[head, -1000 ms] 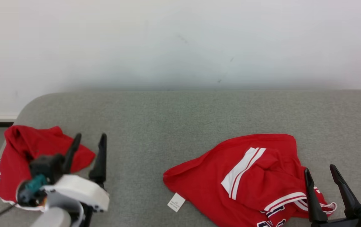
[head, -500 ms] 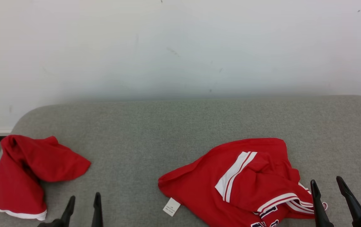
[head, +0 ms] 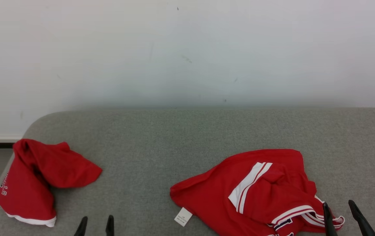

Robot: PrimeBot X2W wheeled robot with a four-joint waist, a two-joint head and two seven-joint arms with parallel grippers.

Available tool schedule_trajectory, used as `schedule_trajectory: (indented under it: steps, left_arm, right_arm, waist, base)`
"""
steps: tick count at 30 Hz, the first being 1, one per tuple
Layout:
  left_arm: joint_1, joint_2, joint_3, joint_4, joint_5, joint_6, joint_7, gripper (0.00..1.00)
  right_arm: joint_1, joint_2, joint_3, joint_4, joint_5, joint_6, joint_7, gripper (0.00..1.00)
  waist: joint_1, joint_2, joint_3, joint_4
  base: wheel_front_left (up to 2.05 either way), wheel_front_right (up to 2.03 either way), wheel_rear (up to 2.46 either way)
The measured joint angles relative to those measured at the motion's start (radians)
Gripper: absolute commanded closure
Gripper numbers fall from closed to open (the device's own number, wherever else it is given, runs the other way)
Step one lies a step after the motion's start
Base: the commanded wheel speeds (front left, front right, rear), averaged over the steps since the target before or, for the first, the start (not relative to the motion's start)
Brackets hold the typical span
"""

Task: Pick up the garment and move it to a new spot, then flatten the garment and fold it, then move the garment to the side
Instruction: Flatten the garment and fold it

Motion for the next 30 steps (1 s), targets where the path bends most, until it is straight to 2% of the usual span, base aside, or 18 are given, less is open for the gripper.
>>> schedule_trajectory:
  steps: [11, 25, 30]
  left_arm:
    - [0.002, -0.072, 0.075, 0.018, 0.074, -0.087, 0.0, 0.0]
    - [0.015, -0.113, 0.118, 0.017, 0.123, -0.128, 0.0, 0.0]
    - [-0.007, -0.12, 0.093, 0.002, 0.145, -0.149, 0.0, 0.0]
  right_arm:
    - [0.001, 0.006, 0.007, 0.014, 0.0, 0.0, 0.0, 0.0]
    - [-0.002, 0.008, 0.014, 0.014, 0.0, 0.0, 0.0, 0.0]
    - [-0.017, 0.007, 0.023, 0.01, 0.003, 0.0, 0.0, 0.0]
  waist:
    - [0.0, 0.0, 0.004, -0.007]
    - [0.0001, 0.0, 0.009, -0.018]
    - [0.0001, 0.0, 0.017, -0.034]
  base:
    - [0.0, 0.0, 0.0]
    - [0.0, 0.0, 0.0]
    - [0.0, 0.0, 0.0]
